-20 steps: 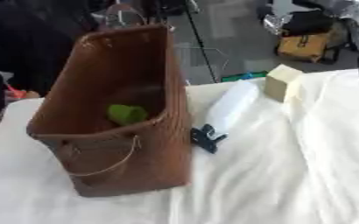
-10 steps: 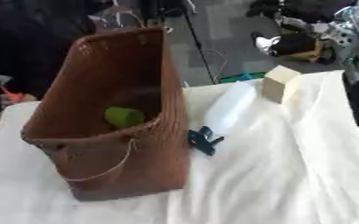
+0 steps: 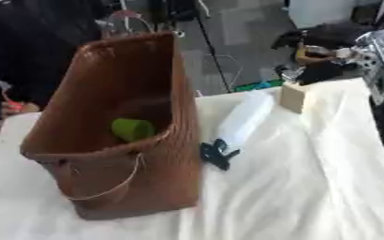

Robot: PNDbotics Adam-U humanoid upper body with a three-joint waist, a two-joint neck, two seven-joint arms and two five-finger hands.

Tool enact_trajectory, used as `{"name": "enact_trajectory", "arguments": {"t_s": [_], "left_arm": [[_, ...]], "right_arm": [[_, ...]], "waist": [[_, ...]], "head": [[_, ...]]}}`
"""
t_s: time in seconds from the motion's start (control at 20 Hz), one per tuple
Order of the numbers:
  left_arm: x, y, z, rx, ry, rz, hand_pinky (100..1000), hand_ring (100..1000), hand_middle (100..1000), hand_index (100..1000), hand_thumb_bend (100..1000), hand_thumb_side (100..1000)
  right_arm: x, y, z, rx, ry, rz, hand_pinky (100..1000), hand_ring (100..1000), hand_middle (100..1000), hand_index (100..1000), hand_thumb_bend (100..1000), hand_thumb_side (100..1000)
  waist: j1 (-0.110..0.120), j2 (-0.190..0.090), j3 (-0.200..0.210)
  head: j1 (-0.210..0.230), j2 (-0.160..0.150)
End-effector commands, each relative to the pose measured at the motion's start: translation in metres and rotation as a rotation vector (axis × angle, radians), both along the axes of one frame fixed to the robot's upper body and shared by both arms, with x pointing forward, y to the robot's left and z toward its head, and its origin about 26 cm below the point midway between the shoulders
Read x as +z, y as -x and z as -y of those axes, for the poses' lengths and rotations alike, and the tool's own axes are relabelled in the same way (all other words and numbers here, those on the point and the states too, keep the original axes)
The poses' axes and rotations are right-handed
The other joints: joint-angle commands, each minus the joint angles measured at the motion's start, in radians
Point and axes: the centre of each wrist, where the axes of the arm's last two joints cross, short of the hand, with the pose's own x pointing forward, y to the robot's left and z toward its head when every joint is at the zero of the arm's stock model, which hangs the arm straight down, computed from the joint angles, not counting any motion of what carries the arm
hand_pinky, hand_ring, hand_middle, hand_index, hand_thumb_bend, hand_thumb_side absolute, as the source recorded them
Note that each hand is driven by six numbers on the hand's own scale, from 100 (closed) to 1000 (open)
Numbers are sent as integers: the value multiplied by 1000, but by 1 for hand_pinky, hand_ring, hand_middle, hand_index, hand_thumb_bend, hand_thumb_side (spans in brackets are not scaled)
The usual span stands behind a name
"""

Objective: Pick up objects on the table and place them in the box.

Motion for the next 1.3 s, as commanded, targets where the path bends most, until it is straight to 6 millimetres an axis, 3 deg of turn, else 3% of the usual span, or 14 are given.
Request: {"name": "enact_trajectory", "arguments": {"t_s": [0.05, 0.7, 0.95, 1.3], "left_arm": [[8, 1, -1, -5, -13, 23, 664, 715, 827, 754, 100, 800], [9, 0, 1, -20, -11, 27, 665, 715, 827, 748, 100, 779], [11, -1, 3, -27, -10, 33, 664, 715, 827, 745, 100, 791], [13, -2, 5, -39, -8, 43, 665, 716, 827, 738, 100, 788]], "right_arm": [[16, 4, 11, -25, -30, 17, 841, 974, 979, 1000, 163, 925], [12, 5, 18, -86, -130, 21, 856, 987, 990, 1000, 153, 917], [9, 5, 20, -104, -178, 36, 856, 982, 991, 1000, 206, 914], [14, 7, 23, -100, -197, 64, 874, 986, 1000, 1000, 177, 935]], "waist": [[-4, -15, 1], [1, 3, 5], [5, 14, 12], [11, 34, 22]], "head": [[-2, -12], [-13, -33], [-23, -47], [-30, -64]]}}
